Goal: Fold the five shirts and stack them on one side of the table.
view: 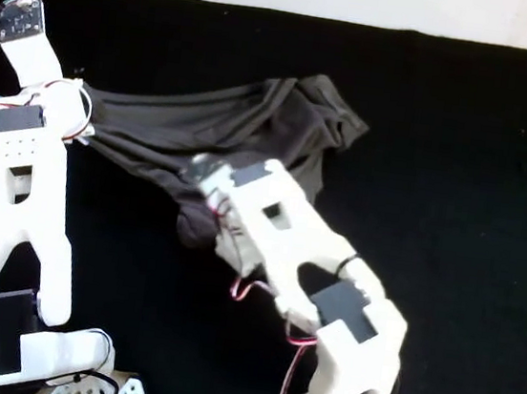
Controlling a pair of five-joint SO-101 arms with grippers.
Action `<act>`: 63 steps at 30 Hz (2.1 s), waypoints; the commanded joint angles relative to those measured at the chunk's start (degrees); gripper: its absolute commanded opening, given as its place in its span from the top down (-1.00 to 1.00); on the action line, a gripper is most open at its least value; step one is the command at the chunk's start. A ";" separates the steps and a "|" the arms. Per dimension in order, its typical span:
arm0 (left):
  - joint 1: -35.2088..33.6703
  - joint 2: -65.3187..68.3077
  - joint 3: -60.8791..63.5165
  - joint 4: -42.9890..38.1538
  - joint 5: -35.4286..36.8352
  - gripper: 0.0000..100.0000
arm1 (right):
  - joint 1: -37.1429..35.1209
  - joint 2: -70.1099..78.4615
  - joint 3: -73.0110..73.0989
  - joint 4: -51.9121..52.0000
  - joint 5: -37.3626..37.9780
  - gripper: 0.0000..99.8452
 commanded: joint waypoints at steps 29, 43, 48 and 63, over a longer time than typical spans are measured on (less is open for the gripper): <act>19.30 -1.01 -24.13 53.10 -10.55 0.61 | 33.98 -32.66 -19.74 23.43 17.23 0.99; 29.14 -1.01 9.71 23.38 -16.53 0.61 | 34.24 -38.11 -14.11 23.69 17.49 0.99; 26.51 -0.92 17.01 15.21 -20.13 0.61 | 34.24 -38.81 -14.11 23.69 17.49 0.99; 20.44 16.31 4.62 21.10 -26.37 0.80 | 34.24 -38.55 -14.11 23.69 17.32 0.99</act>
